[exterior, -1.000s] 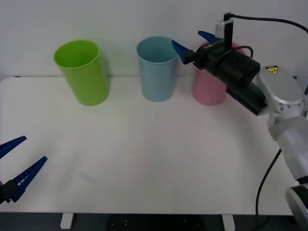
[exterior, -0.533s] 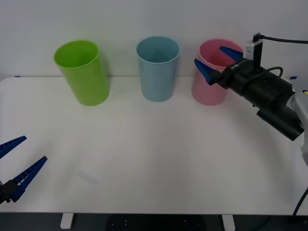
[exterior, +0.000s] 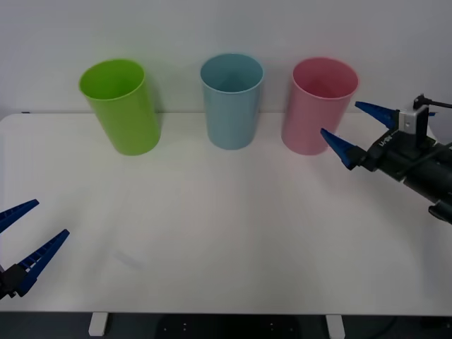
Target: Grasp the object on the table and drop it into the matching bin: aluminum can to the light blue bin, PET bottle to the pink bin.
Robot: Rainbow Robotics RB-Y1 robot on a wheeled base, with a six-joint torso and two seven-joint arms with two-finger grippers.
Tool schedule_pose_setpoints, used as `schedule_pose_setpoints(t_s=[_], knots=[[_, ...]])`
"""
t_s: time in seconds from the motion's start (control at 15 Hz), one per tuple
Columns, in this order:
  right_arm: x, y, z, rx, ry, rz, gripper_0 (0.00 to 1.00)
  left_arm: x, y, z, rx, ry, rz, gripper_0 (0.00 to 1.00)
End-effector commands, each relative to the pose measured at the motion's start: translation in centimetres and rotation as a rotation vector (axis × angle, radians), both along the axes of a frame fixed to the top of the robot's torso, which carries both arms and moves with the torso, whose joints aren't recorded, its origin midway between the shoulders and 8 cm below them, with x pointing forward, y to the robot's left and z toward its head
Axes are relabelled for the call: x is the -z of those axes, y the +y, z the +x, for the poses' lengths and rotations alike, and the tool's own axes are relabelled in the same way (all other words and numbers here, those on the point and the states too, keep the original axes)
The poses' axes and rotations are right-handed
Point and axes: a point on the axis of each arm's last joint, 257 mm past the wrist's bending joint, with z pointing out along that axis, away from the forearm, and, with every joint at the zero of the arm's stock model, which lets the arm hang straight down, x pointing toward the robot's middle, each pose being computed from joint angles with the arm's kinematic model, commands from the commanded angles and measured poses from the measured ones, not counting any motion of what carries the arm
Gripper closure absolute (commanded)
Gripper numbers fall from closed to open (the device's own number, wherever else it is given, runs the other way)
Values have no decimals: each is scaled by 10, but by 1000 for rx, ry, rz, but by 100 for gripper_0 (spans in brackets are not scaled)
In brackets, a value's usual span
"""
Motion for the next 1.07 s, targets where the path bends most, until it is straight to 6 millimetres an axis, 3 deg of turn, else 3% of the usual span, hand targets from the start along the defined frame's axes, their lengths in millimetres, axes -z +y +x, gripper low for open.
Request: schedule_pose_setpoints(t_s=[0.07,0.33,0.67,1.07], knots=[[17,-15,-24,-27,20,-13,0,0,0,0,0,0,0,0],[31,-28,-59,-38,42,-30,0,0,0,0,0,0,0,0],[41,-21,-105,-61,63,-14,0,0,0,0,0,0,0,0],[46,-17,-111,-72,73,-14,0,0,0,0,0,0,0,0]])
